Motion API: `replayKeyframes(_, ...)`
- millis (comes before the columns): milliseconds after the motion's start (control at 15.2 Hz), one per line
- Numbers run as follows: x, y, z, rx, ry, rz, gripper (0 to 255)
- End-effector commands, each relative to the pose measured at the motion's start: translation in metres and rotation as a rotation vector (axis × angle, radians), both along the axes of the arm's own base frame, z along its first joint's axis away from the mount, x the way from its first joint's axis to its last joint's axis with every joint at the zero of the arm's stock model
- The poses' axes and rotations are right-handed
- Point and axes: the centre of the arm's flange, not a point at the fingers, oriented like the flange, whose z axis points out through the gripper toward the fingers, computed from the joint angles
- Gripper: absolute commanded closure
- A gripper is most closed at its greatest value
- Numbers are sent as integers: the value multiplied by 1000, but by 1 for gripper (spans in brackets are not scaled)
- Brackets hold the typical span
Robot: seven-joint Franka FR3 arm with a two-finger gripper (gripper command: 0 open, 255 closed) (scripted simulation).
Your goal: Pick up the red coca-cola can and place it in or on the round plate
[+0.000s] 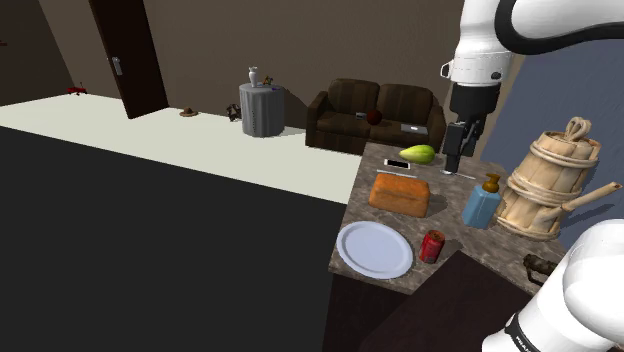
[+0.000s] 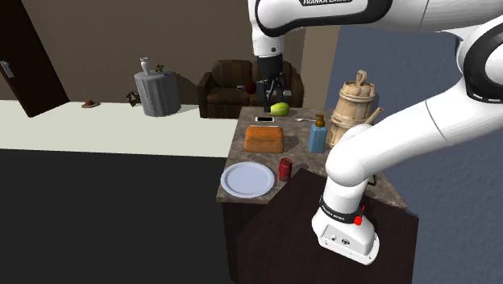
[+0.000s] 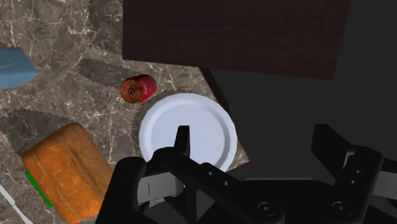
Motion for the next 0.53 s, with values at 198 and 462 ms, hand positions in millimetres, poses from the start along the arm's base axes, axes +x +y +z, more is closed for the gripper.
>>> replayKeyframes(198,-2,-23,-33,7,-10,12,0)
replayKeyframes(462,-3,-53,-77,16,-24,29,0)
